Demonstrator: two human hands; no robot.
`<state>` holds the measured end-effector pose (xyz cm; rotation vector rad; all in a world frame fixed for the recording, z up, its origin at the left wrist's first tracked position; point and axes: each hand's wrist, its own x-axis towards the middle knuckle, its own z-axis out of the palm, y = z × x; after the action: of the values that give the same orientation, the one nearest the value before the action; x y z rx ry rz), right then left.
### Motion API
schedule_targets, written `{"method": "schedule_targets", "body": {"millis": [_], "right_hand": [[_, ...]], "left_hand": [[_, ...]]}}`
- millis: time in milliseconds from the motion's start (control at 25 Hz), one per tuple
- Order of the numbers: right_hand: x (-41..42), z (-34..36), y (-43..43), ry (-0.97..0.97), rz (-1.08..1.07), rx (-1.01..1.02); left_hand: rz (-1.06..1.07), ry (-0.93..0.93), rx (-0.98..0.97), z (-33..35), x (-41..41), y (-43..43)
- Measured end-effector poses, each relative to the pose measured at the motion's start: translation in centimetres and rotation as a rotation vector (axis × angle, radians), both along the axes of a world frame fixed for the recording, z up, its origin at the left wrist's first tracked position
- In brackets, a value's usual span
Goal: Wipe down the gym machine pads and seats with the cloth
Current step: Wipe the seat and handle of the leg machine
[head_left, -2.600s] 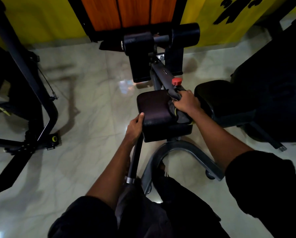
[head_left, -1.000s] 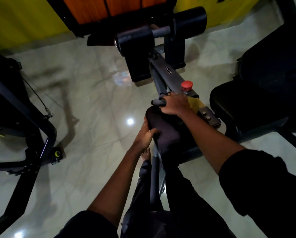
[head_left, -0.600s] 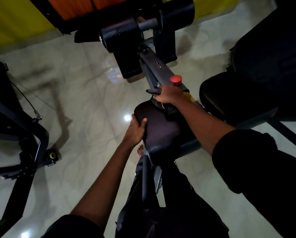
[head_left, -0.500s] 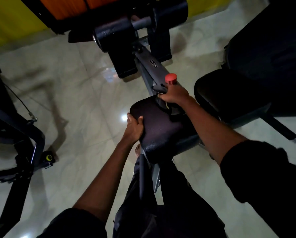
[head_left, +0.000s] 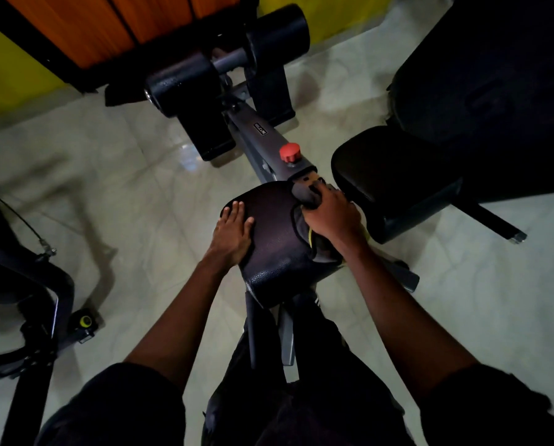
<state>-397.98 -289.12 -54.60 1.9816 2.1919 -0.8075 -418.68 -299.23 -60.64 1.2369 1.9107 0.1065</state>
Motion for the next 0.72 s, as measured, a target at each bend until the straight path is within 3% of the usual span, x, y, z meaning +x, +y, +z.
{"method": "schedule_targets", "body": {"millis": [200,440,600,720], "right_hand": [[0.8,1.8,-4.7,0.005,-0.082,0.146],[0.8,0.3,-15.3,0.192,-0.268,0.191],[0.4,0.0,-18.0,0.202,-0.093,0.206],[1.9,-0.2,-17.3,0.240,-0.057,0.246]], "left_hand": [[-0.012,-0.048,-0.077,0.5,-0.4,1.4],[0.045,-0.076,-0.077,1.7,-0.3,1.9],[0.028,-0.056,-0.082,2.9,-1.1,2.4],[-0.087,-0.033,0.054,3.6,-0.9,2.7]]}}
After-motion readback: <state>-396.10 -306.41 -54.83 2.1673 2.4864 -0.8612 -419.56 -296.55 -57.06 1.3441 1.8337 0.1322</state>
